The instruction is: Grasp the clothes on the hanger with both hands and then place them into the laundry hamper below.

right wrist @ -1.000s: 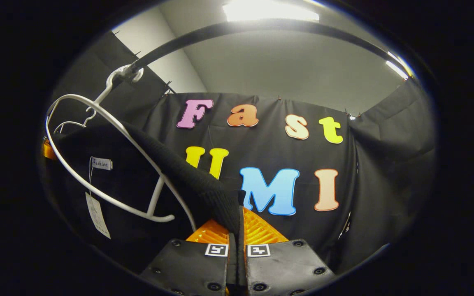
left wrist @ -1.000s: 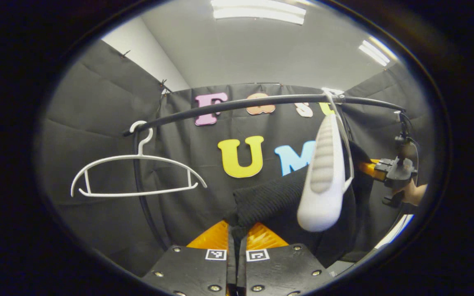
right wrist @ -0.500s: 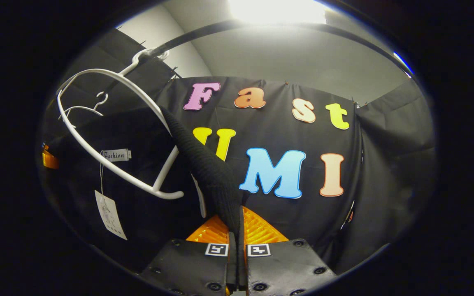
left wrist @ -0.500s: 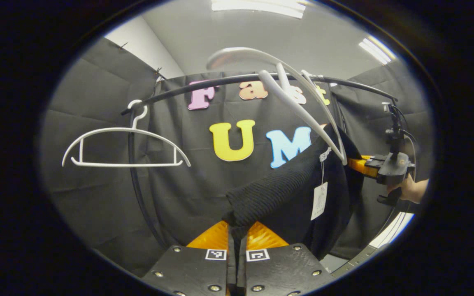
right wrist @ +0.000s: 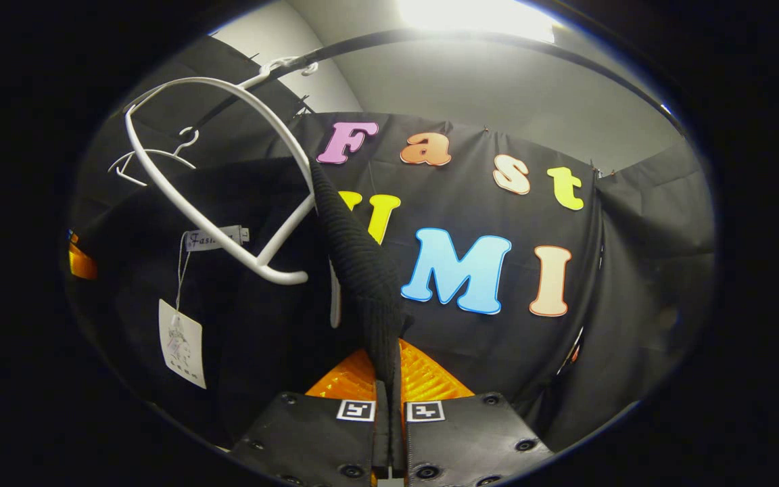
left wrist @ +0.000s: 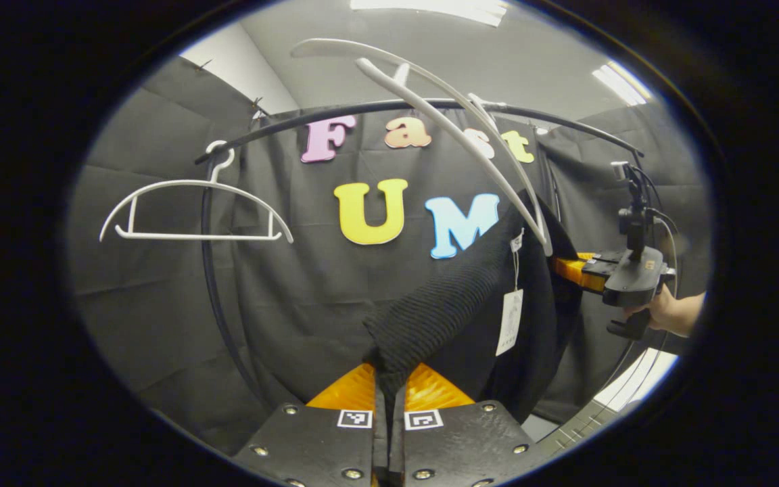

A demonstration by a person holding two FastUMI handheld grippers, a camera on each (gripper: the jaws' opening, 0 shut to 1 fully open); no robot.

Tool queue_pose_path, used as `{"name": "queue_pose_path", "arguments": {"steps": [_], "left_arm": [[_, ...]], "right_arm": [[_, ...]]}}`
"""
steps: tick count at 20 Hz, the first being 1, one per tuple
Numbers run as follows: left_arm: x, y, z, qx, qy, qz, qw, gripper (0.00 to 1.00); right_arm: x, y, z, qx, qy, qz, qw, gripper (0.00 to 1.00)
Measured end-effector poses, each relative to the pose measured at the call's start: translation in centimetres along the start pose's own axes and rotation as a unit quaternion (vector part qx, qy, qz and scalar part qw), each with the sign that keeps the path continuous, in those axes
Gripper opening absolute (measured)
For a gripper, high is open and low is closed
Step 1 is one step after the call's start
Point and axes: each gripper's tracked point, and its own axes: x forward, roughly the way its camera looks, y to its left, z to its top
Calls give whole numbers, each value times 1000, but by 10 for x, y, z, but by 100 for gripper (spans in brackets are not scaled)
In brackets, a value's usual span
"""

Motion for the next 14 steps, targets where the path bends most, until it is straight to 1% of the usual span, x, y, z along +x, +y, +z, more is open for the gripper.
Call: {"name": "queue_pose_path", "arguments": {"steps": [6,8,10,14], "left_arm": [[6,-24,-19,-17,19,-5,1000,2],[12,-32,-21,-20,24,-11,999,1],[17,-33,-19,-16,28,-14,999,2],[18,-37,-18,-11,31,-22,999,1]], "right_arm": [[-21,6,-32,9,42,2,999,3],[-30,7,-36,11,42,3,999,3],[-40,8,-38,15,42,2,999,3],[-50,8,-53,24,59,-3,998,2]]}}
